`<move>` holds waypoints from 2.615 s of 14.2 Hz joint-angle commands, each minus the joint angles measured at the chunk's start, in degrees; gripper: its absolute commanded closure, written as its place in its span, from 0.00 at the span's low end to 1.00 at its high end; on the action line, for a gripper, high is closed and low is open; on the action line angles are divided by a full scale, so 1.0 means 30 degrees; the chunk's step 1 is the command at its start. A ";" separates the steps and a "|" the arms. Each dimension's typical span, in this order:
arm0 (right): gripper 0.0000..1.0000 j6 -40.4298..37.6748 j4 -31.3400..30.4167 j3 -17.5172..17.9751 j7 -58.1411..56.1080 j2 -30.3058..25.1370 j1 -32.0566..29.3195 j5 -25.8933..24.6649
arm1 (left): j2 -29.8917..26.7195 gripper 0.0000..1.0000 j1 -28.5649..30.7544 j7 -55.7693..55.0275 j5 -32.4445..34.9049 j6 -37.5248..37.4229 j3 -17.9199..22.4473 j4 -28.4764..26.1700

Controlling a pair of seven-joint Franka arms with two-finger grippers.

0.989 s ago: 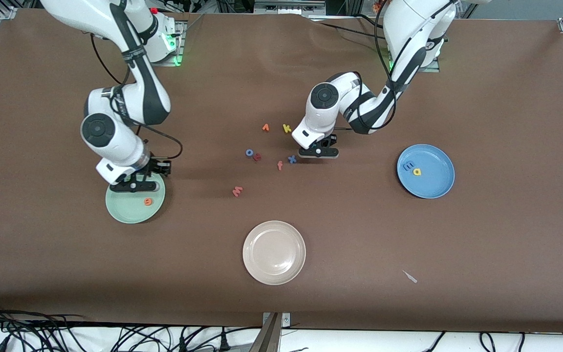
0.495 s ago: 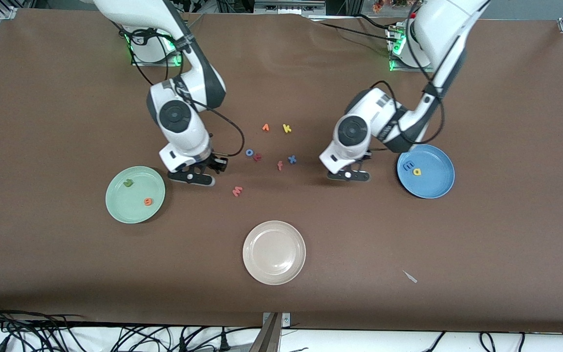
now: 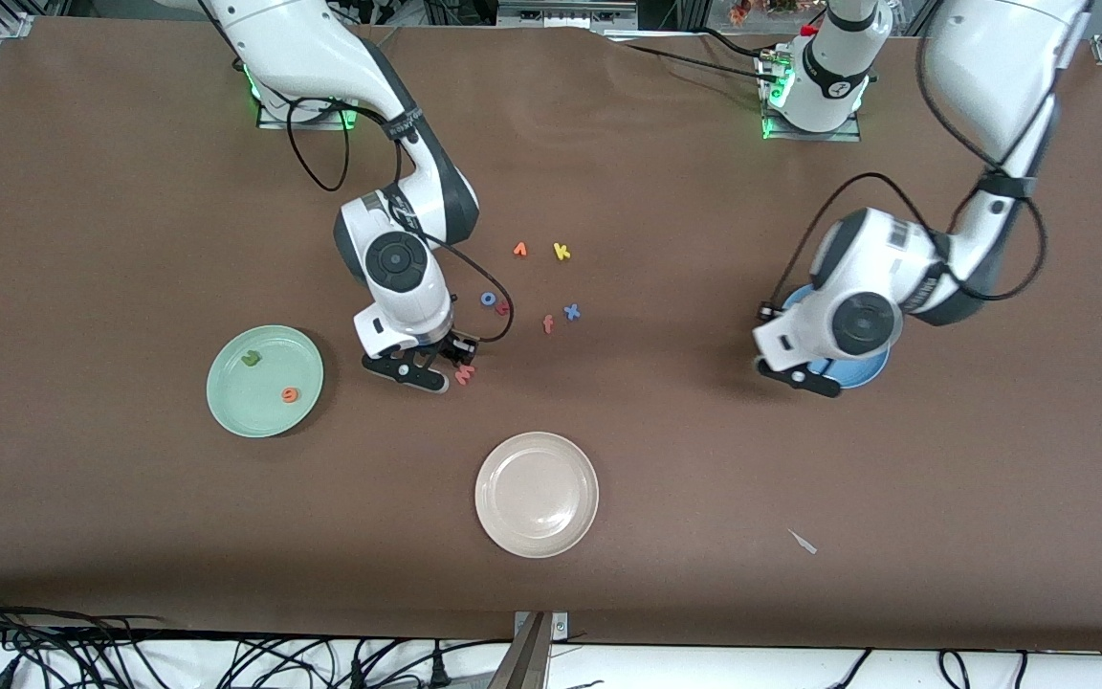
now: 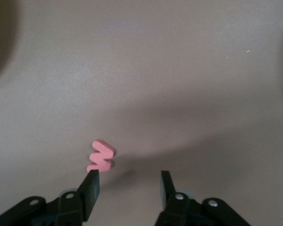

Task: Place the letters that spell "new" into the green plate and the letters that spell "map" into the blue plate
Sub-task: 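Place the teal letter on the blue plate while the right gripper grasps the pink letter, then place the pink letter on the green plate while the left gripper returns to rest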

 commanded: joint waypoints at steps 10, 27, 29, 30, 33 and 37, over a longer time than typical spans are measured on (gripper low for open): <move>0.33 0.1733 0.1407 -0.0113 0.2472 0.2278 0.0839 0.0347 | 0.0706 0.00 0.3063 0.4515 -0.0236 -0.1654 -0.0106 0.0635; 0.84 -0.1247 0.1494 -0.0960 -0.2175 0.0671 0.0344 0.0346 | -0.4854 0.00 0.2133 0.2494 -0.2517 -0.4803 0.3898 0.2842; 0.84 -0.2945 0.1466 -0.1867 -0.4427 -0.0120 0.0255 0.0375 | -0.6405 0.00 0.1631 0.2523 -0.3396 -0.4710 0.4609 0.2546; 0.84 -0.3795 0.1436 -0.2538 -0.5745 -0.0443 0.0255 0.0376 | -0.7196 0.00 0.1368 0.2523 -0.3400 -0.4826 0.4727 0.2546; 0.84 -0.4448 0.0912 -0.4385 -0.9993 -0.1176 0.0255 0.0405 | -0.8988 0.00 0.0780 0.2523 -0.3370 -0.5119 0.5079 0.2282; 0.83 -0.4244 -0.1106 -0.6378 -1.4536 -0.2405 0.0168 0.0434 | -0.9576 0.00 -0.0596 0.2523 -0.3575 -0.5618 0.5079 0.2399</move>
